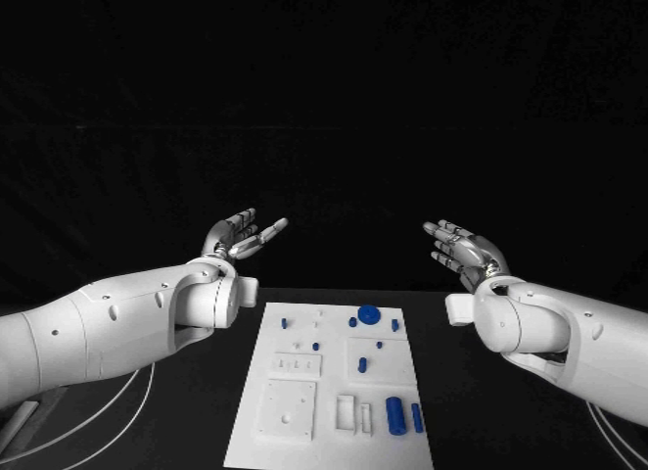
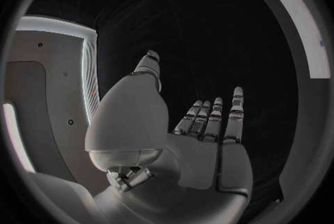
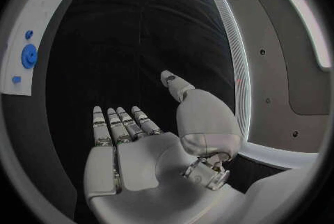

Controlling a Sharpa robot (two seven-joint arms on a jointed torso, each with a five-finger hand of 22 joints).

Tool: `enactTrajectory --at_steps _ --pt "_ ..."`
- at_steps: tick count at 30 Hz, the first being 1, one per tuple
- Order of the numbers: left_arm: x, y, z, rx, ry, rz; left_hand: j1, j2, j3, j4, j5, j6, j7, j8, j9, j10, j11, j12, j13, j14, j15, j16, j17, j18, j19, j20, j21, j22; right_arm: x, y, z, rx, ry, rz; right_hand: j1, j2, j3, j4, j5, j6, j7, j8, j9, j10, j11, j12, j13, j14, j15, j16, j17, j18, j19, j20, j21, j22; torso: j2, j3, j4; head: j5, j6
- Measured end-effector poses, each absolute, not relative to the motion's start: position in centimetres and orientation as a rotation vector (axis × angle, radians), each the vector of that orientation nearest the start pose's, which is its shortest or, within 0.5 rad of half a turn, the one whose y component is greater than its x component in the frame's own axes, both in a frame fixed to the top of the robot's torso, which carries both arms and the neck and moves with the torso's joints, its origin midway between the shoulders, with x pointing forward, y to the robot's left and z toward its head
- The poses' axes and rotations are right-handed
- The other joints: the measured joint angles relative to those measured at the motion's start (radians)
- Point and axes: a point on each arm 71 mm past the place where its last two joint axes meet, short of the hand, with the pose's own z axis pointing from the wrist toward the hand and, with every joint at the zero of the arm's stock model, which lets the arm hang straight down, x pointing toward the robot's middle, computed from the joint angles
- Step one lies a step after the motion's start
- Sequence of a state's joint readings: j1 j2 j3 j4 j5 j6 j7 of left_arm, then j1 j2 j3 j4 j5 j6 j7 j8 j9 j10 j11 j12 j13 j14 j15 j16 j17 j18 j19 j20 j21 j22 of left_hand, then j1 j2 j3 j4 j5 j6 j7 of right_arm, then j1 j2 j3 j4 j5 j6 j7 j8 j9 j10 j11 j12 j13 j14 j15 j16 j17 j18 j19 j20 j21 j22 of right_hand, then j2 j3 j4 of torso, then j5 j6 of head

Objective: Assemble the parts on the task board

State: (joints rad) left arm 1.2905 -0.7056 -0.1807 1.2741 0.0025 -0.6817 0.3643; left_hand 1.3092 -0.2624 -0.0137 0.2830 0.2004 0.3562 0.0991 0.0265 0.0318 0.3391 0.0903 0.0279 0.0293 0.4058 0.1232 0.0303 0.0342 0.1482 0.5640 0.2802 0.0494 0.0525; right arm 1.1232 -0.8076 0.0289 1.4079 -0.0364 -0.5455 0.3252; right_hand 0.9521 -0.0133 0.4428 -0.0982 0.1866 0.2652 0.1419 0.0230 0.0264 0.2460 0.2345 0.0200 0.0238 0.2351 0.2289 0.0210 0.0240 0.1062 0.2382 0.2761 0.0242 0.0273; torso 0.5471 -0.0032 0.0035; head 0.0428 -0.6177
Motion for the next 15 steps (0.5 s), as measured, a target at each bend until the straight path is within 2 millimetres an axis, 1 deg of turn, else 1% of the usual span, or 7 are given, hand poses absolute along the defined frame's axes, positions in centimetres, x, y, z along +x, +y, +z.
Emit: enactTrajectory --at_steps 1,3,8,10,12,13,15 --pt "53.9 24.4 -19.3 -1.132 1.266 -1.02 0.009 -0.003 0.003 0.003 0.0 0.001 -0.001 0.0 0.0 0.001 0.001 0.0 0.0 0.004 0.004 0.0 0.0 0.0 0.003 0.0 0.0 0.001 51.1 -24.7 -20.4 1.251 1.327 1.223 0.019 0.001 0.007 -0.002 0.005 0.004 0.0 0.0 0.001 0.004 0.004 0.002 0.001 0.005 0.005 0.001 0.001 0.01 0.005 0.005 0.0 0.0 0.0 0.0 0.0 0.0 0.0" --pt "54.2 24.5 -19.2 -1.137 1.278 -1.015 0.046 -0.009 0.001 0.012 0.008 0.013 0.003 0.004 0.001 0.012 0.004 0.0 0.002 0.02 0.005 0.0 0.002 0.0 0.021 0.008 0.0 0.003 51.4 -25.1 -20.3 1.252 1.364 1.233 0.021 0.001 0.008 -0.003 0.007 0.004 0.0 0.0 0.001 0.005 0.005 0.002 0.001 0.007 0.007 0.002 0.001 0.009 0.005 0.005 0.001 0.0 0.0 0.0 0.0001 0.0 0.0" --pt "54.3 24.5 -19.4 -1.151 1.304 -1.016 0.048 -0.011 0.001 0.012 0.008 0.014 0.004 0.004 0.001 0.012 0.004 0.0 0.002 0.02 0.005 0.0 0.002 0.0 0.023 0.009 0.0 0.003 52.0 -25.6 -20.1 1.247 1.454 1.256 0.045 -0.012 0.01 -0.005 0.007 0.004 0.0 0.0 0.001 0.011 0.004 0.002 0.001 0.007 0.007 0.002 0.001 0.01 0.005 0.005 0.001 0.0 0.0 0.0 0.0001 0.0 0.0" --pt "54.3 24.4 -19.4 -1.155 1.313 -1.017 0.048 -0.011 0.001 0.012 0.008 0.016 0.006 0.004 0.001 0.017 0.01 0.0 0.002 0.029 0.007 0.002 0.002 0.009 0.027 0.009 0.002 0.003 52.1 -25.7 -20.1 1.243 1.488 1.263 0.06 -0.011 0.005 -0.001 0.007 0.012 0.0 0.0 0.0 0.017 0.005 0.002 0.001 0.014 0.01 0.002 0.001 0.01 0.005 0.005 0.001 0.0 0.0 0.0 0.0001 0.0 0.0" --pt "54.3 24.4 -19.4 -1.158 1.319 -1.019 0.05 -0.009 0.003 0.015 0.008 0.024 0.014 0.004 0.001 0.032 0.013 0.0 0.003 0.047 0.007 0.004 0.003 0.015 0.046 0.009 0.005 0.005 52.2 -25.7 -20.2 1.235 1.512 1.266 0.088 -0.006 -0.028 -0.005 0.023 0.024 0.002 0.0 0.001 0.034 0.004 0.002 0.002 0.028 0.01 0.002 0.002 0.009 0.007 0.007 0.001 0.0 0.0 0.0 0.0001 0.0 0.0" --pt "54.3 24.4 -19.5 -1.159 1.321 -1.02 0.055 -0.004 0.005 0.015 0.008 0.03 0.019 0.004 0.002 0.041 0.019 0.0 0.003 0.061 0.007 0.004 0.004 0.015 0.059 0.008 0.005 0.006 52.2 -25.7 -20.2 1.23 1.519 1.266 0.106 0.01 -0.07 -0.01 0.037 0.033 0.001 0.001 0.002 0.043 0.003 0.002 0.002 0.035 0.007 0.002 0.002 0.009 0.011 0.011 0.001 0.001 0.0 -0.0001 0.0002 0.0 -0.001" --pt "54.3 24.4 -19.5 -1.16 1.325 -1.022 0.059 0.007 0.019 0.015 0.008 0.054 0.026 0.006 0.004 0.071 0.026 0.003 0.004 0.101 0.008 0.009 0.007 0.015 0.09 0.008 0.013 0.009 52.2 -25.7 -20.2 1.218 1.529 1.264 0.133 0.011 -0.097 -0.021 0.05 0.06 0.003 0.006 0.004 0.072 0.001 0.003 0.005 0.064 0.007 0.003 0.004 0.01 0.026 0.012 0.002 0.003 0.0 -0.0002 0.0003 0.001 -0.003"
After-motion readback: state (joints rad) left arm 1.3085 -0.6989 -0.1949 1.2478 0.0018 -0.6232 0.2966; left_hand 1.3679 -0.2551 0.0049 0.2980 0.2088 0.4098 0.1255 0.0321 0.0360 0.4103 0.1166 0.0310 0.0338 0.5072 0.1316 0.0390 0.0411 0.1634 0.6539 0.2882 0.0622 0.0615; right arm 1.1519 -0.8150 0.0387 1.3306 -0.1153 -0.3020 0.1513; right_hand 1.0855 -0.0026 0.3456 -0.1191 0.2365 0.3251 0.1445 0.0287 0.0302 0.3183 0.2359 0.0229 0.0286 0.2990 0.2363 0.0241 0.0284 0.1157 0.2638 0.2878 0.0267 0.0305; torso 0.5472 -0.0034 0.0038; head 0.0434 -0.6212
